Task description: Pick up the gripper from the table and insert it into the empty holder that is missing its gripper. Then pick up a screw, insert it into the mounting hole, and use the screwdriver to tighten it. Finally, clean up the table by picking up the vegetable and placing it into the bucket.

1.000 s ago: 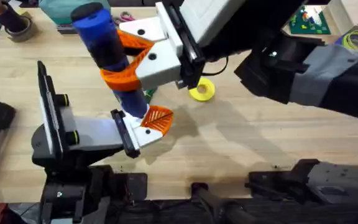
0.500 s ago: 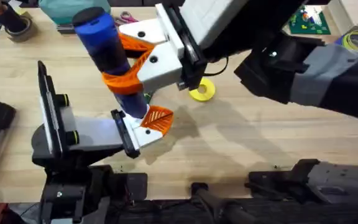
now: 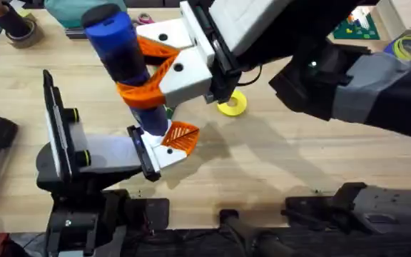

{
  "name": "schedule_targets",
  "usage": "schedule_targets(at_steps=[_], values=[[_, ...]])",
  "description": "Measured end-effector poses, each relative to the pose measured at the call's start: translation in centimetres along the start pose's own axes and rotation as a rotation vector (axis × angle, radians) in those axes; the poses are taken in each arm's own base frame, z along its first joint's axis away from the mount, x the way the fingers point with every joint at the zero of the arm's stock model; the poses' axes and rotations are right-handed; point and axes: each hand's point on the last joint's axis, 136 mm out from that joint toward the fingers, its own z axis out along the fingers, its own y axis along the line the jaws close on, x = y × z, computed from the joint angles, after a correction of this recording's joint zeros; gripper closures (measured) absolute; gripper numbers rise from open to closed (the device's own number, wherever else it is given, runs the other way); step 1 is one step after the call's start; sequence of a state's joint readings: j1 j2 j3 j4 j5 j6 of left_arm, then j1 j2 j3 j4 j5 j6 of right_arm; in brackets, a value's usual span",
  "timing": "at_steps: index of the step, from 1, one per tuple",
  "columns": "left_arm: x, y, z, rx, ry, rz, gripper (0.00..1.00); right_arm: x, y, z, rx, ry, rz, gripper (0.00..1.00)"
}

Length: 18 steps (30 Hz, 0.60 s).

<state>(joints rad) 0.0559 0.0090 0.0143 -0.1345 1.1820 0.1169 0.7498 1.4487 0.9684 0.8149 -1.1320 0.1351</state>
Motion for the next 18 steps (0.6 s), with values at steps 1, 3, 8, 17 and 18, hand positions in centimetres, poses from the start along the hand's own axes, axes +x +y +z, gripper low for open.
schedule_targets(at_steps=[1, 3, 8, 17, 18], values=[[0.00, 0.00, 0.00, 0.000, 0.000, 0.000, 0.997, -0.03, 0.03, 0.00, -0.002, -0.001, 0.001, 0.978], [0.00, 0.00, 0.00, 0.000, 0.000, 0.000, 0.997, -0.01, 0.05, 0.00, -0.003, 0.000, 0.009, 0.978], [0.00, 0.00, 0.00, 0.000, 0.000, 0.000, 0.997, -0.04, 0.06, 0.00, -0.003, -0.001, 0.013, 0.978], [0.00, 0.00, 0.00, 0.000, 0.000, 0.000, 0.997, -0.04, 0.06, 0.00, -0.003, -0.001, 0.011, 0.978], [0.00, 0.00, 0.00, 0.000, 0.000, 0.000, 0.997, -0.04, 0.06, 0.00, -0.003, -0.001, 0.011, 0.978]])
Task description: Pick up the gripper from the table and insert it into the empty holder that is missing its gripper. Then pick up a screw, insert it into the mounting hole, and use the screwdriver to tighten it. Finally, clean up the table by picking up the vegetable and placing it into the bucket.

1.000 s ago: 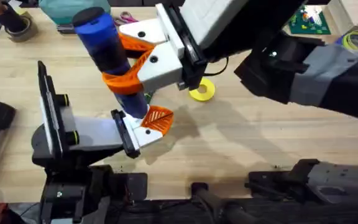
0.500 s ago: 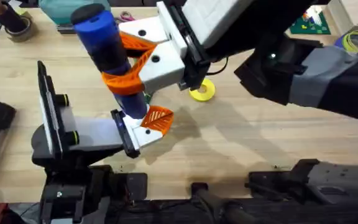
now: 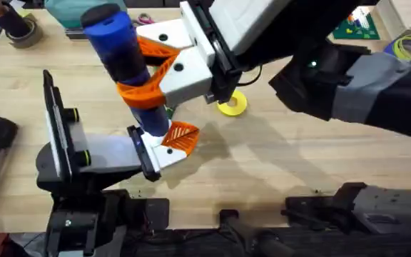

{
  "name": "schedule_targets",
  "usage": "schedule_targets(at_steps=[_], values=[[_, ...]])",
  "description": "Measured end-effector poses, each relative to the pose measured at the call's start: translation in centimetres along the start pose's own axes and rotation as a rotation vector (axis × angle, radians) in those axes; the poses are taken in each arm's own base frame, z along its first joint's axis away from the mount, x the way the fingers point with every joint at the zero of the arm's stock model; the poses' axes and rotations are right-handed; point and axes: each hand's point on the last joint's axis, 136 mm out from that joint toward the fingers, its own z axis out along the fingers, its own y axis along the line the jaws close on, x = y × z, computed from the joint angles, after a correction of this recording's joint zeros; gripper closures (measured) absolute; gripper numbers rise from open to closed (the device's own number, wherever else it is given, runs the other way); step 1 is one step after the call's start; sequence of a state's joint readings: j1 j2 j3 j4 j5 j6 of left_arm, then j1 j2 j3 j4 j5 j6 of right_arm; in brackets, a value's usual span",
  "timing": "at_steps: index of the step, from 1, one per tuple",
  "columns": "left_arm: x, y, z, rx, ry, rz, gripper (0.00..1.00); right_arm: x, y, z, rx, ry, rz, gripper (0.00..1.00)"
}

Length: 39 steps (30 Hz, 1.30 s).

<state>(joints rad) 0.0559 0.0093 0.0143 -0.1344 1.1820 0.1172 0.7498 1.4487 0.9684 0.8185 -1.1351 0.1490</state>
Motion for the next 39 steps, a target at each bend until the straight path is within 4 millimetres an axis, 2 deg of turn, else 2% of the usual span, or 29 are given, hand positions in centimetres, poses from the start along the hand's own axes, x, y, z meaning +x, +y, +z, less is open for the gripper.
schedule_targets(at_steps=[21, 39], values=[[0.0, 0.0, 0.0, 0.000, 0.000, 0.000, 0.997, -2.0, 0.0, 0.0, -0.012, -0.029, -0.009, 0.978], [0.0, 0.0, 0.0, 0.000, 0.000, 0.000, 0.997, -1.3, -0.4, -0.2, -0.002, -0.008, -0.004, 0.978]])
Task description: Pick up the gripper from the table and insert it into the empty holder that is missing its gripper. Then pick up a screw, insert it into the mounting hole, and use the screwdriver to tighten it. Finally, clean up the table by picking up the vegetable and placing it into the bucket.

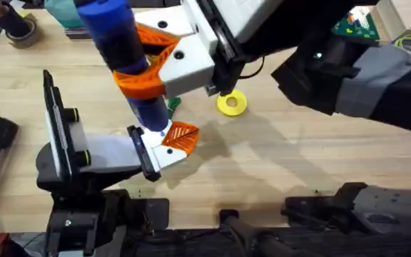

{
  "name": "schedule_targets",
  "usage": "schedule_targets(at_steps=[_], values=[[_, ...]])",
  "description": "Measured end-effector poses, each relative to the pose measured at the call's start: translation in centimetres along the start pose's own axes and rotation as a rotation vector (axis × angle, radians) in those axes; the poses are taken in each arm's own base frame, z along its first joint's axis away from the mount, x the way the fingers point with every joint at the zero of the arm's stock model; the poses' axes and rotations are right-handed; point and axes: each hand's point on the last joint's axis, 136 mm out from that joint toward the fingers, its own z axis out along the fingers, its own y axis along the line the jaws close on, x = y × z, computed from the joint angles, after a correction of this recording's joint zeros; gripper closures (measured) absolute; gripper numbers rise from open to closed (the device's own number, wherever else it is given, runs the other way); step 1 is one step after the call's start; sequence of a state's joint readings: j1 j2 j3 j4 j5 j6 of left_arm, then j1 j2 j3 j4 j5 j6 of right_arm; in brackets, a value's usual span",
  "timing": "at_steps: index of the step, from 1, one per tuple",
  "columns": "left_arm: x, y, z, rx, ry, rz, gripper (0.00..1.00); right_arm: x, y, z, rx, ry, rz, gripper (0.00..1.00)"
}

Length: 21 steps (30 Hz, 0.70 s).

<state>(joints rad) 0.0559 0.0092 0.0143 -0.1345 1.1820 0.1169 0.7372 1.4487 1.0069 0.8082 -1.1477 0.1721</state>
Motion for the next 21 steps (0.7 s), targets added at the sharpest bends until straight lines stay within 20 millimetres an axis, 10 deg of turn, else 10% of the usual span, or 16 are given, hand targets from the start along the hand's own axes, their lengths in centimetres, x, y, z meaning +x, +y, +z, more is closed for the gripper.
schedule_targets(at_steps=[21], values=[[0.00, 0.00, 0.00, 0.000, 0.000, 0.000, 0.997, 1.00, -0.04, -0.04, 0.003, 0.021, 0.004, 0.978]])
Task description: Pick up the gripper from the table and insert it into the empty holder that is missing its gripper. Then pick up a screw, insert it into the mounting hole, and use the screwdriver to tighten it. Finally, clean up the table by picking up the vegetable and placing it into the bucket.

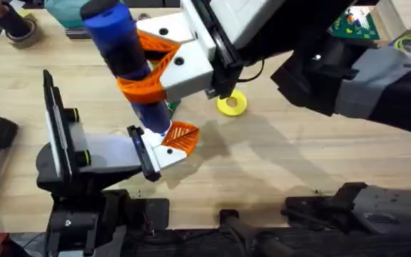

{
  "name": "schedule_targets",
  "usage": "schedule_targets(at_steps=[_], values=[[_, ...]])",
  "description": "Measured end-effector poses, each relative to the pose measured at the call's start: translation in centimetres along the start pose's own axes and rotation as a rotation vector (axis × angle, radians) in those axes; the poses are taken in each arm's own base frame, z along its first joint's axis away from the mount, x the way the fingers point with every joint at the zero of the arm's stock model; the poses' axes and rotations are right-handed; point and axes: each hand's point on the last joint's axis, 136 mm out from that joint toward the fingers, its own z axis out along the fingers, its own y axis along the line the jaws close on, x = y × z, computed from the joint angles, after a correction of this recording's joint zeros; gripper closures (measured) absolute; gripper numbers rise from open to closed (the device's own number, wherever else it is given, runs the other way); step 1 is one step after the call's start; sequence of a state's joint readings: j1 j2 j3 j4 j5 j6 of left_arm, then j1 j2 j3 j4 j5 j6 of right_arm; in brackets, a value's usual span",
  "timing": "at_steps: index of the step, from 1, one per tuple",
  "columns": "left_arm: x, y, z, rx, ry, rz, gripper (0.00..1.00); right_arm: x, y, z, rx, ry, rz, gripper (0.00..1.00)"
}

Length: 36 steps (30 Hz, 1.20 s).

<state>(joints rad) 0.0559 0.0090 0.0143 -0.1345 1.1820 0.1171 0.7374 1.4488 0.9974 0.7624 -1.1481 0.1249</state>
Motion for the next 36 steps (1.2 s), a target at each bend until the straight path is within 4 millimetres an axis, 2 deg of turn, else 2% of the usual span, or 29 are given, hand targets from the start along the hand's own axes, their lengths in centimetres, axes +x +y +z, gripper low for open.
schedule_targets(at_steps=[16, 27, 36], values=[[0.0, 0.0, 0.0, 0.000, 0.000, 0.000, 0.997, 0.0, 0.2, 0.2, -0.006, -0.001, -0.020, 0.978], [0.0, 0.0, 0.0, 0.000, 0.000, 0.000, 0.997, 1.1, -0.1, 0.3, -0.001, 0.010, 0.003, 0.978], [0.0, 0.0, 0.0, 0.000, 0.000, -0.001, 0.997, 1.1, -0.1, 0.3, -0.001, 0.010, 0.000, 0.978]])
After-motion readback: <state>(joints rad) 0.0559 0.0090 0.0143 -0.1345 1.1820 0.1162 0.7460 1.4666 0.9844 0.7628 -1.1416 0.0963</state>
